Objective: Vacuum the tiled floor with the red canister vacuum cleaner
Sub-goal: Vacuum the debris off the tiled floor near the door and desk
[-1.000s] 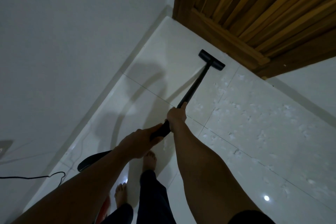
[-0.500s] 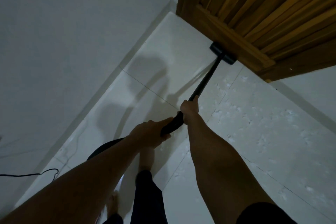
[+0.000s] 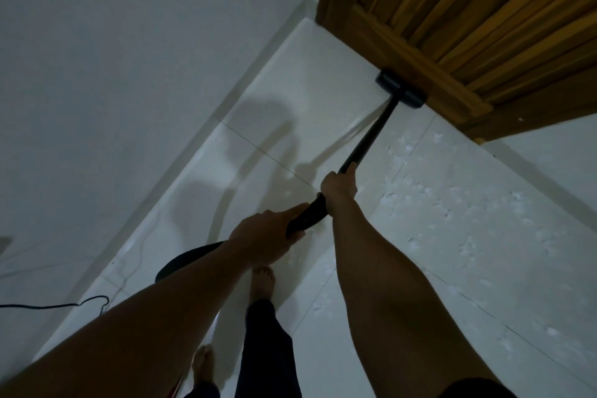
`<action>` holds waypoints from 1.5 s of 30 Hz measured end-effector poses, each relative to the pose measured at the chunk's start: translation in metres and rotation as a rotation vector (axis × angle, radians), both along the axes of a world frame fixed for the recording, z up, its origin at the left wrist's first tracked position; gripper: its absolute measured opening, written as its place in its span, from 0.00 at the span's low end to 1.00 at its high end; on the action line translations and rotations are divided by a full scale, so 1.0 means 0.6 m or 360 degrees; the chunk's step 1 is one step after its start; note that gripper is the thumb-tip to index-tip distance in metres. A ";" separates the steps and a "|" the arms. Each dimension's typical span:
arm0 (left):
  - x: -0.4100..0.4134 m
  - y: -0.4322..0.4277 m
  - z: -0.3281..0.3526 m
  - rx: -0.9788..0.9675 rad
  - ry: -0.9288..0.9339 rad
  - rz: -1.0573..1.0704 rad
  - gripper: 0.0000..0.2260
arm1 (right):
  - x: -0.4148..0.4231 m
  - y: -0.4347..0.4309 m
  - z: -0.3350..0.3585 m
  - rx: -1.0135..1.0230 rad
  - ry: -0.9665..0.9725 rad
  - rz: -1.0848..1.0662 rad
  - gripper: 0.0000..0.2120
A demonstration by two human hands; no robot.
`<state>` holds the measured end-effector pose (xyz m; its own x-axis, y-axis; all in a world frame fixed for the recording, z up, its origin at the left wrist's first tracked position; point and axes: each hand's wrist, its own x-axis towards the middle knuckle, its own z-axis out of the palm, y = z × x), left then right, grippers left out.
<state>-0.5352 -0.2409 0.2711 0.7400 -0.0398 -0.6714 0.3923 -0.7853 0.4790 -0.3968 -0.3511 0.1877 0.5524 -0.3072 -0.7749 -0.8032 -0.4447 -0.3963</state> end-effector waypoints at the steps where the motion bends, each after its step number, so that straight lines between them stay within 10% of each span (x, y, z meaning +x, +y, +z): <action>1: -0.006 0.006 0.004 0.0002 -0.0002 -0.0007 0.25 | -0.010 0.003 0.001 0.0035 -0.0016 -0.0015 0.32; 16: -0.157 0.054 0.038 -0.0027 -0.0146 -0.0121 0.25 | -0.171 0.035 0.055 0.0068 0.0013 -0.0133 0.33; 45: -1.035 0.074 0.169 -0.0094 -0.0314 -0.0164 0.25 | -1.029 0.048 0.223 0.0156 -0.0010 0.0396 0.41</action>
